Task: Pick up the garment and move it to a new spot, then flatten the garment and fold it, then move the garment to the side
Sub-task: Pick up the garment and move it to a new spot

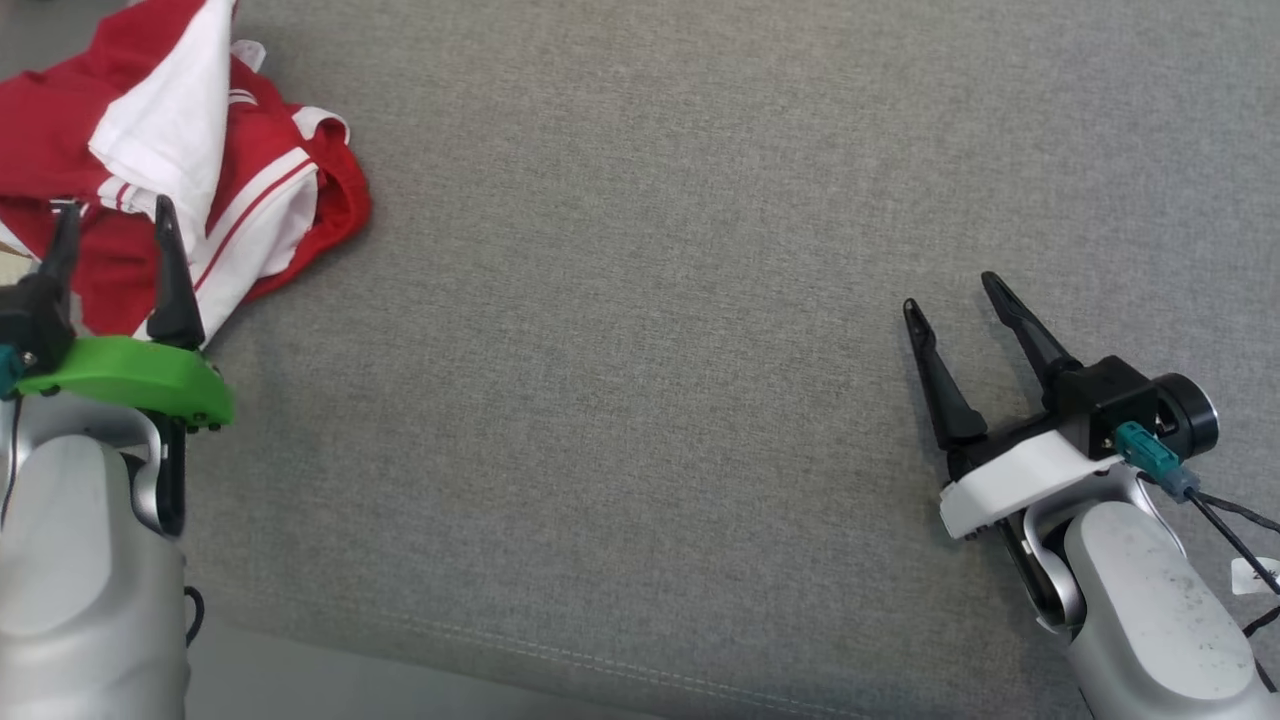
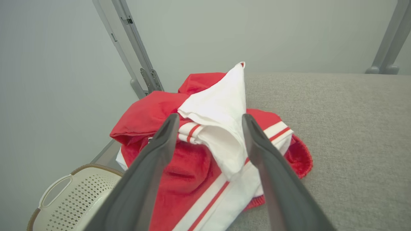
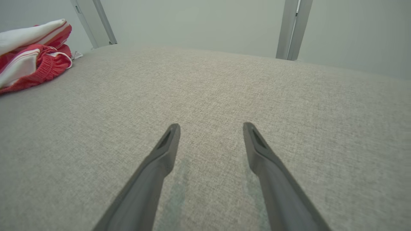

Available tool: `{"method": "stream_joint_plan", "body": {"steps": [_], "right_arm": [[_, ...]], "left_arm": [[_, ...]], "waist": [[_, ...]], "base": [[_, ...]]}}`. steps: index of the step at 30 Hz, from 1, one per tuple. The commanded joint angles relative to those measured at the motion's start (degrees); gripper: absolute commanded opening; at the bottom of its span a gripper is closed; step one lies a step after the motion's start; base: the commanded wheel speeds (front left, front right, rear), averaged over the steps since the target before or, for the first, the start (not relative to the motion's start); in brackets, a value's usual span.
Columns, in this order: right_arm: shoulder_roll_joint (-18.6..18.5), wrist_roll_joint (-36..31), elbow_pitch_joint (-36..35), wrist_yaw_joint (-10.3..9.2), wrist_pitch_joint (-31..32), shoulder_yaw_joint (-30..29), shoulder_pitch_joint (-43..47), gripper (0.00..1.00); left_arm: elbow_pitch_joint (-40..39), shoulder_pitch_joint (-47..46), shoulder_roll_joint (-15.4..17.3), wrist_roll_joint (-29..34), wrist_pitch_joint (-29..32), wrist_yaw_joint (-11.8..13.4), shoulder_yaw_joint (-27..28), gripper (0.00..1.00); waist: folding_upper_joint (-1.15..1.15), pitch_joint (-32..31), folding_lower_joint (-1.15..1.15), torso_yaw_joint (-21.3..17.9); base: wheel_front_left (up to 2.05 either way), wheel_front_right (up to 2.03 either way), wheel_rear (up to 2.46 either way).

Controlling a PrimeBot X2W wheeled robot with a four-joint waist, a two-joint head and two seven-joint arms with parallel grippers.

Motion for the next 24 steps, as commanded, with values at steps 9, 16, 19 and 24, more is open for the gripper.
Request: {"method": "stream_joint_plan", "body": {"steps": [9,16,19,24], "right_arm": [[-0.2,-1.0,-2.0,-0.04,-0.2,-2.5,-0.7,1.00],[-0.3,-0.9,-2.3,-0.06,0.0,-4.0,0.0,1.00],[-0.1,-1.0,-2.2,-0.06,0.0,-4.2,0.3,1.00],[0.4,-1.2,-2.1,-0.06,0.0,-4.3,0.2,1.00]], "left_arm": [[14.5,-9.9,3.7,-0.5,0.0,1.9,1.6,1.00],[16.3,-11.4,2.8,-1.1,0.0,3.7,2.8,0.25],[15.1,-10.6,2.2,-1.3,0.0,4.0,3.3,0.00],[11.2,-9.3,1.5,-0.7,0.0,4.2,4.0,0.00]], "waist": [[0.00,5.9,0.00,-5.0],[0.00,6.8,0.00,-5.9],[0.00,6.8,0.00,-5.9],[0.00,6.6,0.00,-5.7]], "base": [[0.00,0.00,0.00],[0.00,0.00,0.00],[0.00,0.00,0.00],[0.00,0.00,0.00]]}}
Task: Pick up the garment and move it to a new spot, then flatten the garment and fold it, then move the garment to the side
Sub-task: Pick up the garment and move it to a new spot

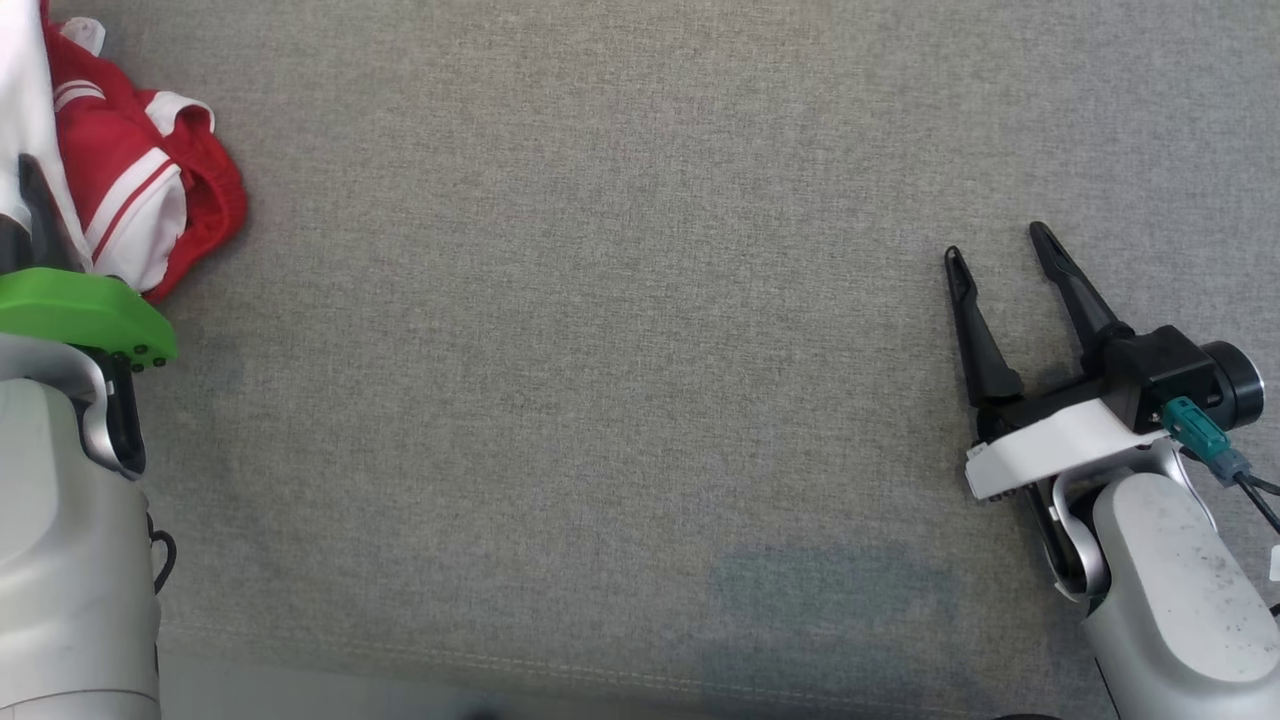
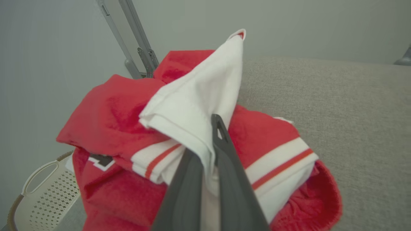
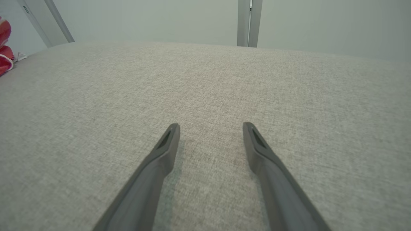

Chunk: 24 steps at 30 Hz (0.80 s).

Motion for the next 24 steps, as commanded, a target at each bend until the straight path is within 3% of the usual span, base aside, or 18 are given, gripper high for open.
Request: {"method": "stream_joint_plan", "body": {"steps": [1,16,24], "right_arm": [[0.1,-0.2,1.0,-0.09,0.1,0.0,0.6,1.00],[0.8,0.6,1.4,-0.09,0.1,-0.1,0.7,1.00],[2.1,1.0,2.0,-0.09,0.1,0.2,0.6,1.00]], "left_arm": [[-1.5,0.9,-0.3,0.2,0.0,0.2,0.3,0.00],[-0.6,2.0,-0.6,1.0,0.0,-1.1,0.8,0.00],[-4.2,2.5,-2.4,3.0,0.0,-3.1,-3.0,0.00]], "waist": [[0.00,-0.2,0.00,0.1],[0.00,-1.5,0.00,-1.1],[0.00,-3.5,0.00,-3.0]], "base": [[0.00,0.00,0.00],[0.00,0.00,0.00],[0.00,0.00,0.00]]}}
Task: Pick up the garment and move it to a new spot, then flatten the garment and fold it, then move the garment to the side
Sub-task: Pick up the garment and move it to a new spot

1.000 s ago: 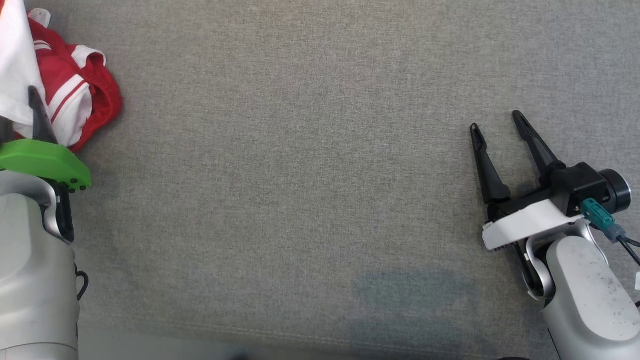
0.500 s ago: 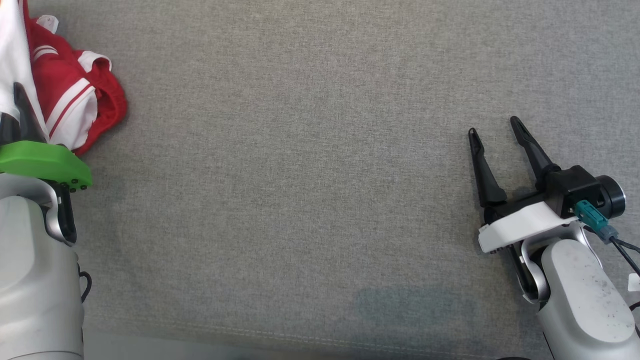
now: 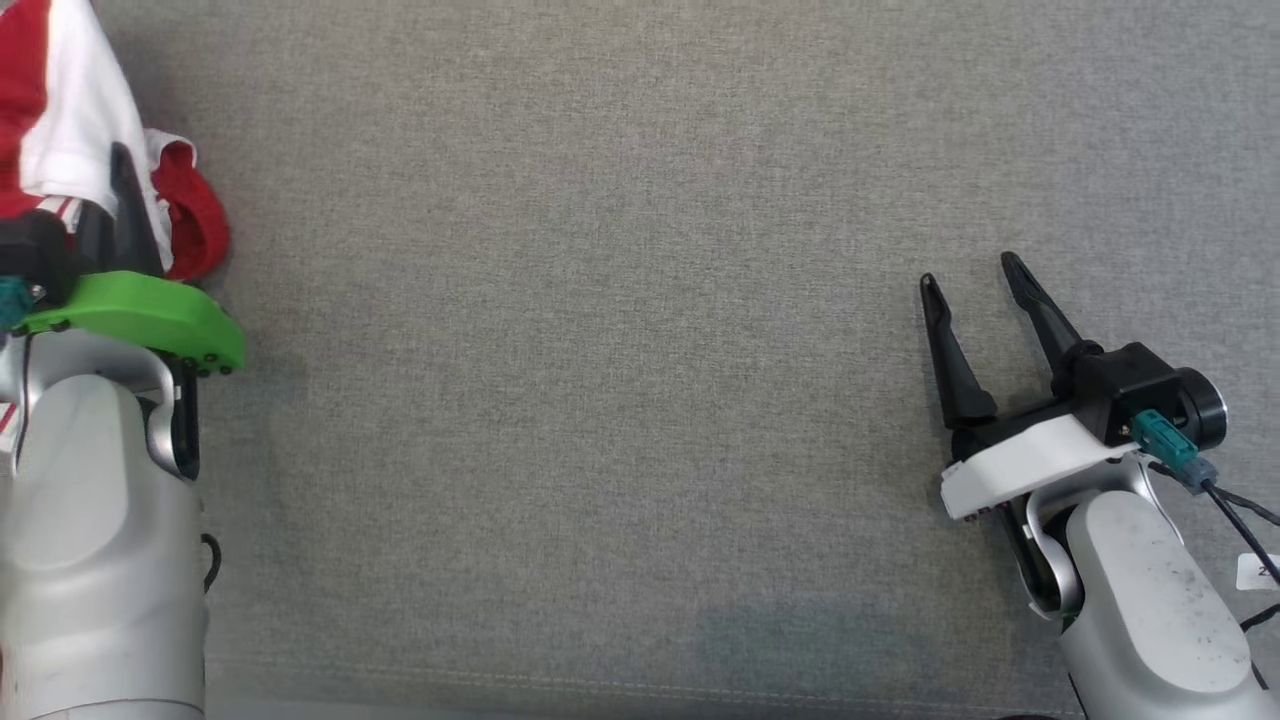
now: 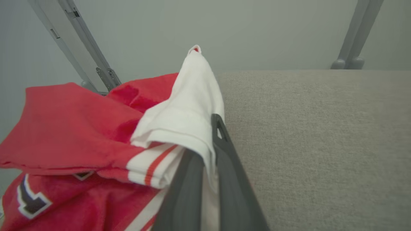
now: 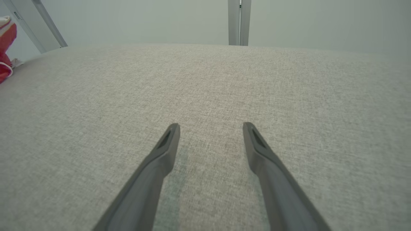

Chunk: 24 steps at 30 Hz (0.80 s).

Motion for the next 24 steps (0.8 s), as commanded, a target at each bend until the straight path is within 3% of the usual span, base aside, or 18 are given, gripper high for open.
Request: {"method": "stream_joint_plan", "body": {"steps": [1,13,24], "right_arm": [[0.2,0.4,0.3,-0.08,0.1,0.2,0.2,1.00],[2.4,1.4,1.2,-0.08,0.1,1.0,1.1,1.00],[4.5,2.1,1.3,-0.08,0.1,1.0,1.3,1.00]], "left_arm": [[-0.4,0.7,-0.4,0.7,0.0,-0.4,-0.7,0.00],[-5.7,1.9,-6.6,-1.1,0.0,-1.4,-14.5,0.00],[-7.1,2.5,-7.4,-8.3,0.0,-1.4,-32.2,0.00]], "waist": [[0.00,-0.9,0.00,-0.9],[0.00,-3.8,0.00,-5.4],[0.00,-4.8,0.00,-14.0]], "base": [[0.00,0.00,0.00],[0.00,0.00,0.00],[0.00,0.00,0.00]]}}
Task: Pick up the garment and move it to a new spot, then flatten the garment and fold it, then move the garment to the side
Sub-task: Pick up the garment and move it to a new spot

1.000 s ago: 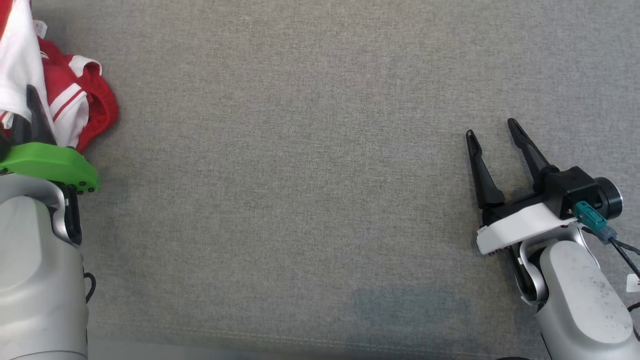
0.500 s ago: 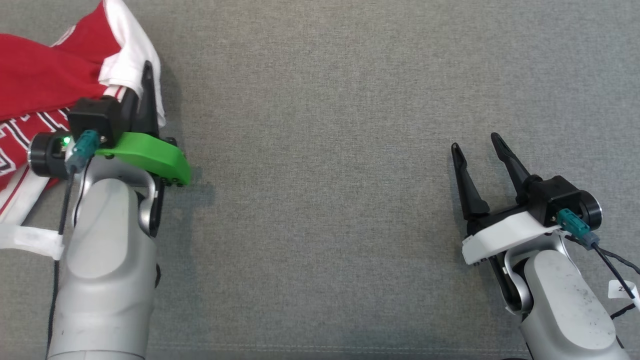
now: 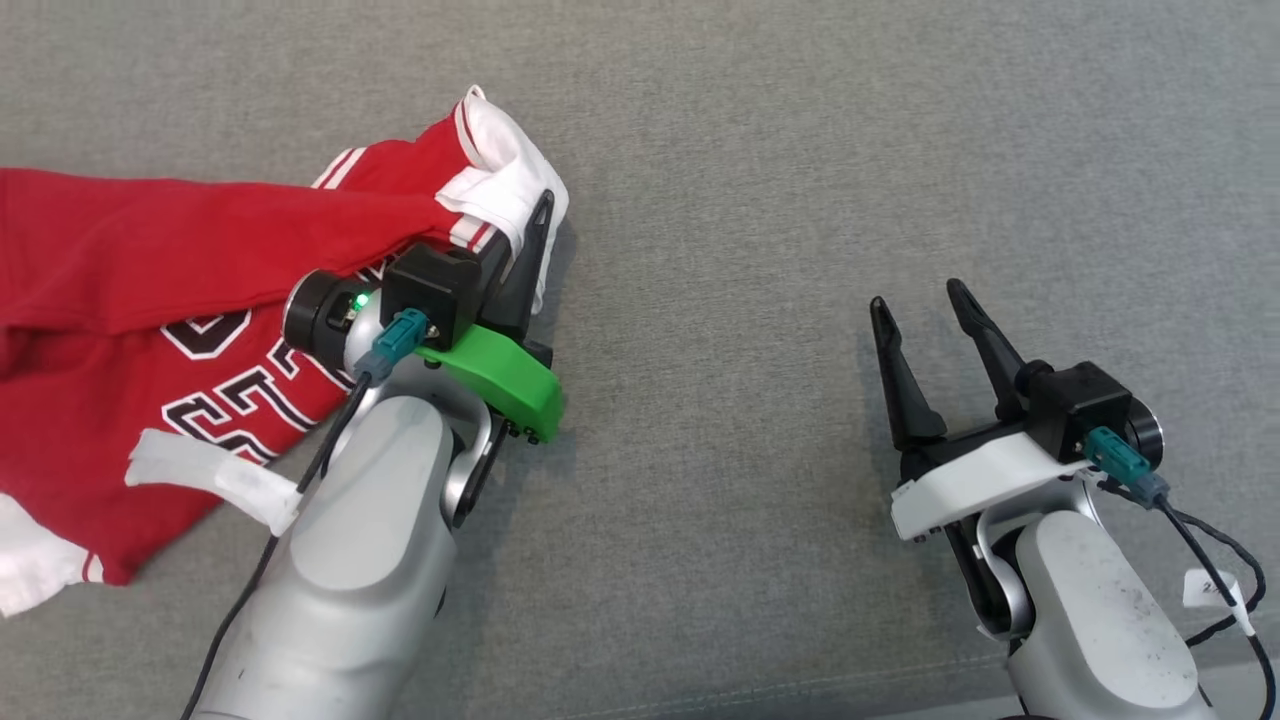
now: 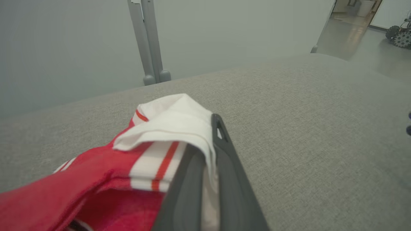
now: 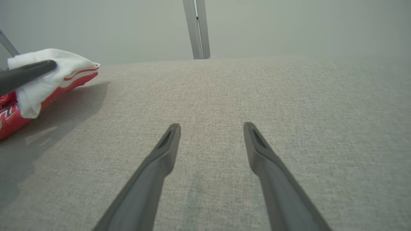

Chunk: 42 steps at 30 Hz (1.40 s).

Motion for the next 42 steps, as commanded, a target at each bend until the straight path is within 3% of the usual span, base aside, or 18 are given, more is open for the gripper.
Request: {"method": "stream_joint_plan", "body": {"steps": [1,7,14,20,25,31,32,33,34,42], "right_arm": [[0.4,0.4,0.1,-0.08,0.0,0.1,0.7,1.00],[1.4,0.9,0.0,-0.08,0.0,-0.4,1.5,1.00],[1.9,1.3,-0.1,-0.08,0.0,-0.3,1.1,1.00],[2.1,1.8,-0.2,-0.08,0.0,-0.5,1.6,1.00],[2.2,2.1,-0.1,-0.08,0.0,-0.7,1.4,1.00],[2.2,2.6,-0.2,-0.08,0.0,-1.0,1.3,1.00],[2.2,2.5,-0.2,-0.08,0.0,-1.0,1.4,1.00],[2.2,2.3,-0.2,-0.08,0.0,-1.1,1.4,1.00],[2.2,2.2,-0.3,-0.08,0.0,-1.3,1.5,1.00],[2.2,0.8,-0.1,-0.08,0.0,-2.2,2.6,1.00]], "left_arm": [[-0.6,-0.3,0.2,-1.2,0.0,-0.2,-1.9,0.00],[-2.4,-3.2,0.1,-3.5,0.0,-0.1,-10.9,0.00],[-4.2,-7.1,0.2,-5.5,0.0,-0.1,-15.4,0.00],[-11.3,-9.2,0.2,-9.1,0.0,-0.1,-18.3,0.00],[-15.1,-9.6,0.3,-8.1,0.0,1.3,-16.3,0.00],[-6.7,-6.6,1.0,-4.8,0.0,3.4,-11.0,0.00],[-5.3,-6.0,1.3,-4.5,0.0,3.5,-10.2,0.35],[-3.6,-4.9,1.4,-4.7,0.0,3.6,-9.4,0.82],[-2.6,-4.1,1.5,-4.8,0.0,3.6,-8.5,1.00],[-1.8,6.5,2.7,-4.5,0.0,4.5,0.3,1.00]], "waist": [[0.00,-0.8,0.00,-4.8],[0.00,-0.9,0.00,-10.6],[0.00,-0.1,0.00,-15.1],[0.00,0.5,0.00,-17.8],[0.00,0.6,0.00,-18.1],[0.00,-0.2,0.00,-16.2],[0.00,-0.4,0.00,-15.8],[0.00,-0.8,0.00,-15.4],[0.00,-1.2,0.00,-14.8],[0.00,-5.6,0.00,-9.9]], "base": [[0.00,0.00,0.00],[0.00,0.00,0.00],[0.00,0.00,0.00],[0.00,0.00,0.00],[0.00,0.00,0.00],[0.00,0.00,0.00],[0.00,0.00,0.00],[0.00,0.00,0.00],[0.00,0.00,0.00],[0.00,0.00,0.00]]}}
